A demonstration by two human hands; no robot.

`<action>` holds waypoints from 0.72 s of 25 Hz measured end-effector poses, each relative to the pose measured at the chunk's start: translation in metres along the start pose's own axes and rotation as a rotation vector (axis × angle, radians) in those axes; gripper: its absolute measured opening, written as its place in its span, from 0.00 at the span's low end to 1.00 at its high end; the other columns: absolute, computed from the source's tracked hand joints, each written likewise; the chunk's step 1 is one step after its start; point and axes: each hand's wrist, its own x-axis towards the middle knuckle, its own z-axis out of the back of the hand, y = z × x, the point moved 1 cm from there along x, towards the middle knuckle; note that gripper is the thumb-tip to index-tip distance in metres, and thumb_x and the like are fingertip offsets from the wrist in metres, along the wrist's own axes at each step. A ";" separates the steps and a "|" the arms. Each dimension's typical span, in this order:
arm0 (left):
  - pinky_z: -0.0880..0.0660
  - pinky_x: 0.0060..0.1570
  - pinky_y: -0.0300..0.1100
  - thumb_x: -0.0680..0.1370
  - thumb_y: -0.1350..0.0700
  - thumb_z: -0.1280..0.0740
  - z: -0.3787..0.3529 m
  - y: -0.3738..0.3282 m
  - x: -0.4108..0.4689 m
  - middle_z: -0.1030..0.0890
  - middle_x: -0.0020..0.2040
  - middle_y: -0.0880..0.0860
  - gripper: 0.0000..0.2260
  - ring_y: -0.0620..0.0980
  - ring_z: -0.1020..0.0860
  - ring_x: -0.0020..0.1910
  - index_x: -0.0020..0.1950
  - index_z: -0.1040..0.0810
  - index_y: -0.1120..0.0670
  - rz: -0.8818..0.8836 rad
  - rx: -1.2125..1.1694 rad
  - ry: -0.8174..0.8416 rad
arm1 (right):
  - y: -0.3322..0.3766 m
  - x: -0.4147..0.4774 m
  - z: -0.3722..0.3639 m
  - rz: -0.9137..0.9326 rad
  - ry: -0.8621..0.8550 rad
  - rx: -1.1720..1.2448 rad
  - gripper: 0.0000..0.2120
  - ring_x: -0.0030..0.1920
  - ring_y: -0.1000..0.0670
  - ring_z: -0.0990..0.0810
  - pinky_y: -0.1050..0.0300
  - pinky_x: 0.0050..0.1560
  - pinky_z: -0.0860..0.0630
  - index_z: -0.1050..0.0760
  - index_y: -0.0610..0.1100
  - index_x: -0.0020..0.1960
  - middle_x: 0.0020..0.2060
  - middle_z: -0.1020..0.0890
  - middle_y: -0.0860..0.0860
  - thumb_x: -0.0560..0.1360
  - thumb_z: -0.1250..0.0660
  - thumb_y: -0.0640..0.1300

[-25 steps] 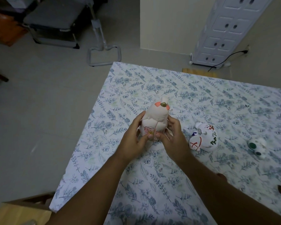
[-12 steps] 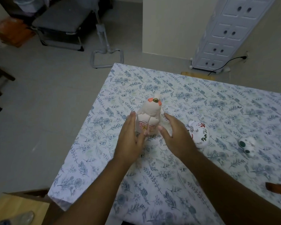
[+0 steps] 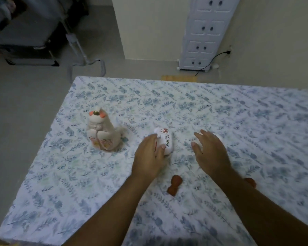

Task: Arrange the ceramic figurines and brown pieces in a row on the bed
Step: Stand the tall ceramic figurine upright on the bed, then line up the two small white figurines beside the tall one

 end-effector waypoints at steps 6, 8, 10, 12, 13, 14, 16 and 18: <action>0.25 0.55 0.53 0.80 0.45 0.34 -0.027 0.002 0.057 0.20 0.57 0.58 0.17 0.59 0.22 0.56 0.56 0.25 0.59 0.310 0.126 0.006 | -0.076 0.033 0.006 -0.367 0.075 0.144 0.26 0.67 0.37 0.31 0.46 0.66 0.34 0.31 0.41 0.71 0.66 0.27 0.38 0.77 0.32 0.51; 0.25 0.59 0.55 0.74 0.36 0.32 -0.031 0.007 0.061 0.20 0.60 0.57 0.28 0.59 0.23 0.59 0.62 0.25 0.58 0.376 0.134 0.075 | -0.084 0.033 -0.001 -0.437 0.125 0.196 0.29 0.65 0.36 0.30 0.47 0.62 0.32 0.31 0.39 0.71 0.64 0.27 0.36 0.75 0.30 0.52; 0.22 0.54 0.52 0.69 0.33 0.28 -0.035 0.006 0.064 0.18 0.55 0.54 0.30 0.55 0.20 0.54 0.59 0.22 0.55 0.358 0.109 0.114 | -0.087 0.033 -0.005 -0.442 0.112 0.281 0.28 0.61 0.38 0.26 0.52 0.54 0.28 0.28 0.39 0.69 0.61 0.25 0.37 0.74 0.27 0.51; 0.23 0.39 0.41 0.67 0.37 0.23 -0.037 0.000 0.066 0.17 0.50 0.49 0.23 0.46 0.21 0.45 0.53 0.21 0.51 0.338 -0.025 0.113 | -0.084 0.033 -0.005 -0.412 0.095 0.391 0.26 0.55 0.41 0.22 0.54 0.50 0.24 0.27 0.41 0.66 0.57 0.22 0.40 0.71 0.24 0.46; 0.26 0.36 0.36 0.66 0.40 0.21 -0.036 -0.004 0.068 0.18 0.49 0.47 0.23 0.44 0.22 0.43 0.54 0.21 0.50 0.315 -0.049 0.125 | -0.081 0.033 -0.003 -0.396 0.101 0.455 0.26 0.53 0.43 0.20 0.54 0.49 0.22 0.27 0.43 0.65 0.55 0.21 0.42 0.70 0.23 0.43; 0.27 0.36 0.35 0.65 0.43 0.19 -0.035 -0.008 0.069 0.19 0.49 0.46 0.25 0.45 0.22 0.43 0.56 0.22 0.50 0.275 -0.029 0.146 | -0.077 0.032 -0.002 -0.374 0.119 0.505 0.25 0.50 0.45 0.19 0.55 0.47 0.22 0.28 0.46 0.63 0.53 0.20 0.45 0.69 0.22 0.41; 0.23 0.41 0.41 0.64 0.46 0.18 -0.031 -0.016 0.071 0.18 0.51 0.46 0.27 0.48 0.21 0.46 0.59 0.22 0.49 0.143 0.110 0.178 | -0.068 0.032 -0.001 -0.293 0.166 0.527 0.25 0.47 0.50 0.19 0.62 0.43 0.23 0.29 0.51 0.60 0.51 0.19 0.51 0.68 0.22 0.39; 0.22 0.43 0.45 0.68 0.52 0.22 -0.024 -0.021 0.074 0.18 0.53 0.47 0.21 0.52 0.20 0.50 0.59 0.22 0.48 -0.023 0.340 0.155 | -0.054 0.037 -0.004 -0.188 0.198 0.511 0.27 0.49 0.52 0.20 0.62 0.46 0.24 0.28 0.52 0.62 0.51 0.19 0.53 0.68 0.23 0.37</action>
